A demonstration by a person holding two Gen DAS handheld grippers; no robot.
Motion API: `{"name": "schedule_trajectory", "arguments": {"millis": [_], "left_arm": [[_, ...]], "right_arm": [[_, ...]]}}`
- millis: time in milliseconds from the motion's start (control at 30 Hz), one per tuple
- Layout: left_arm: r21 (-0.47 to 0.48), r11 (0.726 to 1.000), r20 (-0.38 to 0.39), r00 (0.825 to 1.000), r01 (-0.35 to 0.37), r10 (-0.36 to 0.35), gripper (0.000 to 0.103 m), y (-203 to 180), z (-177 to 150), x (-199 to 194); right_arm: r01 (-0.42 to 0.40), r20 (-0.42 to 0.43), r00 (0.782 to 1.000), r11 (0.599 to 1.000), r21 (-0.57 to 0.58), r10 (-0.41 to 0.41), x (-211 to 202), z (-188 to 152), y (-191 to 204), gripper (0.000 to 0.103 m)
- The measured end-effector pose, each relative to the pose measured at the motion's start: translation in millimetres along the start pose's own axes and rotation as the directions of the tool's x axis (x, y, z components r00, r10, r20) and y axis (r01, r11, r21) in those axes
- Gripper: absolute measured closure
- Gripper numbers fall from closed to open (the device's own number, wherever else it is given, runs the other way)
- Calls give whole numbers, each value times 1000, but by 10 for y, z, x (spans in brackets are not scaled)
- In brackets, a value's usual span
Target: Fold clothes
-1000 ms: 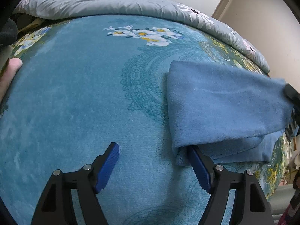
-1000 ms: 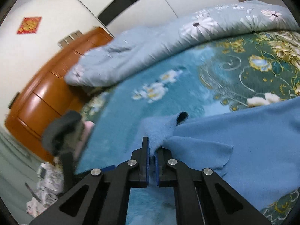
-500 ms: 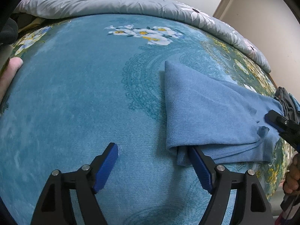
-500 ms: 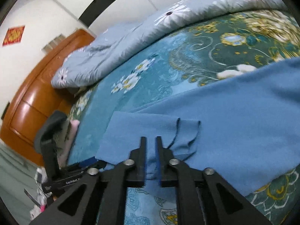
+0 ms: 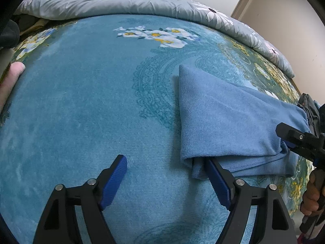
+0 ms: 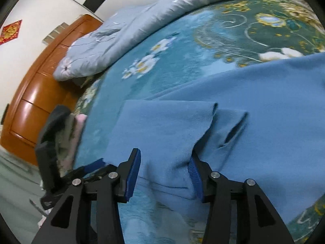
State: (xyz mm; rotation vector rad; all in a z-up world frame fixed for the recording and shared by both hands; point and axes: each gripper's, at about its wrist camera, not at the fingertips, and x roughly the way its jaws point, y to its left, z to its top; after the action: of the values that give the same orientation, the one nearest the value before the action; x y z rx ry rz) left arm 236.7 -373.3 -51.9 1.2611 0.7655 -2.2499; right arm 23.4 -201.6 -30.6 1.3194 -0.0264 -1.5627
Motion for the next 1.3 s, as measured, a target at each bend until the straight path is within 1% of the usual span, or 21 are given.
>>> {"name": "schedule_trajectory", "arguments": {"millis": [33, 67, 100, 133, 167, 200, 267, 433, 567, 700, 767, 867, 1033, 1100, 1133, 1200, 1233, 1267, 1300], "left_arm": [[0, 1000, 0, 1000, 0, 0, 21, -1, 0, 2], [0, 1000, 0, 1000, 0, 0, 21, -3, 0, 3], [0, 1000, 0, 1000, 0, 0, 20, -4, 0, 5], [0, 1000, 0, 1000, 0, 0, 20, -5, 1, 5], [0, 1000, 0, 1000, -1, 1, 20, -6, 2, 6], [0, 1000, -1, 1000, -1, 1, 20, -7, 4, 7], [0, 1000, -1, 1000, -1, 1, 20, -4, 10, 7], [-2, 1000, -1, 1000, 0, 0, 20, -6, 6, 3], [-1, 1000, -2, 1000, 0, 0, 20, 0, 5, 5], [-2, 1000, -4, 1000, -1, 1, 20, 2, 3, 0], [-5, 1000, -4, 1000, 2, -2, 20, 1, 0, -3], [-10, 1000, -6, 1000, 6, -6, 20, -1, -7, -11], [-6, 1000, -12, 1000, 29, -29, 20, 4, -17, -81], [-3, 997, 6, 997, 77, -77, 20, 0, -19, -168], [-2, 995, 20, 995, 98, -98, 20, 3, -16, -206], [-1, 989, 64, 987, 145, -145, 20, 5, -5, -321], [-4, 987, 88, 983, 159, -158, 20, 14, 3, -368], [-15, 987, 102, 982, 161, -158, 19, 31, 15, -379], [-26, 986, 113, 981, 162, -158, 19, 50, 27, -386]], "right_arm": [[-1, 1, 1000, 1000, 6, 1, 10, 10, -1, 57], [2, 4, 1000, 1000, 15, -2, 13, 13, -10, 64], [9, 6, 1000, 1000, 22, -9, 15, 16, -20, 69], [22, 6, 1000, 999, 25, -22, 14, 19, -29, 80], [30, 9, 1000, 999, 25, -30, 8, 22, -32, 95], [34, 12, 999, 999, 24, -34, -4, 23, -32, 98], [20, 25, 999, 1000, 5, -20, -58, 22, 16, 99], [-50, 95, 994, 992, -113, 61, -314, 53, 342, 100], [-60, 135, 988, 988, -144, 80, -510, 37, 410, 100], [-13, 119, 993, 997, -76, 22, -477, -40, 159, 100], [27, 99, 995, 999, -25, -24, -397, -73, -36, 100], [56, 75, 995, 998, 32, -58, -281, -91, -244, 100], [99, 80, 992, 995, 17, -100, -269, -105, -245, 100], [116, 87, 989, 993, 18, -118, -295, -113, -251, 99], [125, 91, 988, 992, 21, -126, -310, -118, -259, 98], [137, 98, 985, 990, 43, -140, -350, -138, -308, 89], [133, 99, 985, 989, 59, -139, -369, -149, -346, 79], [130, 100, 986, 989, 75, -137, -389, -161, -384, 73], [126, 101, 986, 988, 91, -135, -408, -172, -422, 72]]}}
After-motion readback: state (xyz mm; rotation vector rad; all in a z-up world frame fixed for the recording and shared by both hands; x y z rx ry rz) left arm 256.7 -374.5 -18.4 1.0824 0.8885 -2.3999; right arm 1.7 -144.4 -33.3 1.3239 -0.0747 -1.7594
